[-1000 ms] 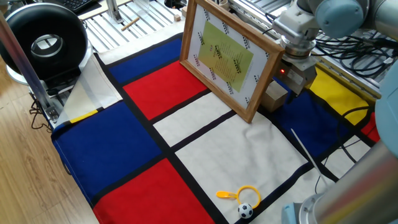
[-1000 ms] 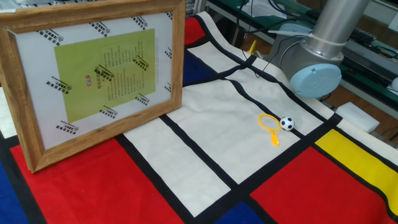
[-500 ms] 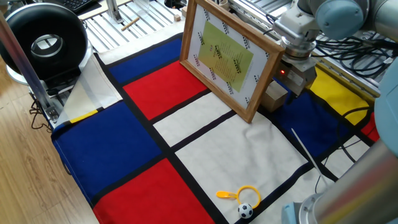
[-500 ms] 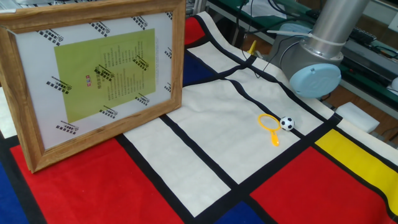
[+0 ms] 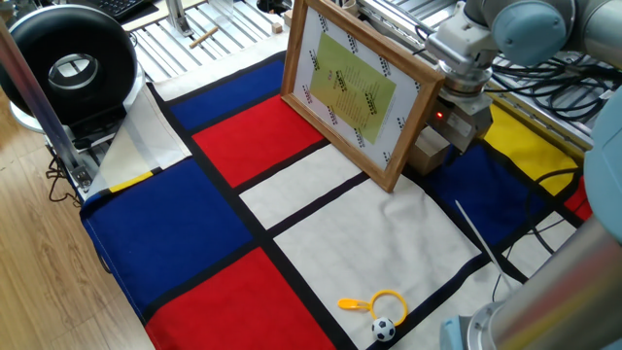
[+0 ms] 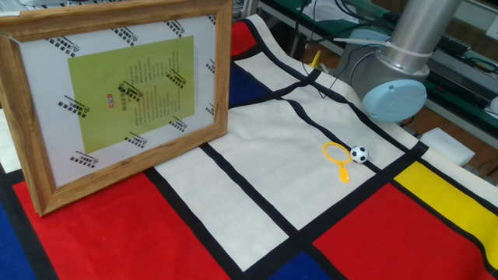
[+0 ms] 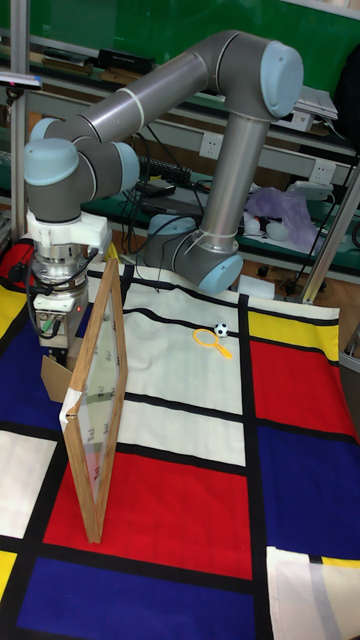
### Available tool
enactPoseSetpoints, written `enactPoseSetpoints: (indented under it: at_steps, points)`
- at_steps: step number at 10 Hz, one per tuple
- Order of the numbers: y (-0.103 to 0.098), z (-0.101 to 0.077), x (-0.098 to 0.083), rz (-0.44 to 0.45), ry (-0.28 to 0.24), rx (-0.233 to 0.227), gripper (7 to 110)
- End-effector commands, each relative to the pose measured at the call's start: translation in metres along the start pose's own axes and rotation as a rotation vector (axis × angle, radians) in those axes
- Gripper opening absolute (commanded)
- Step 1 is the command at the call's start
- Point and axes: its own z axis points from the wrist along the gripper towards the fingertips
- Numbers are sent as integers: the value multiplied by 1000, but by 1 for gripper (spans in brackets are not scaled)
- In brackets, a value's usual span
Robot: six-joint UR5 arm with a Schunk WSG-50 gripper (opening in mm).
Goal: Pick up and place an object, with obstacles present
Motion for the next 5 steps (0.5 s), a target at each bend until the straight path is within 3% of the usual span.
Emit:
enactPoseSetpoints:
  at_steps: [1,5]
  points:
    - [-2,1,-2,9,-14,9,66]
    - [-2,2,-4,13,-19,9,66]
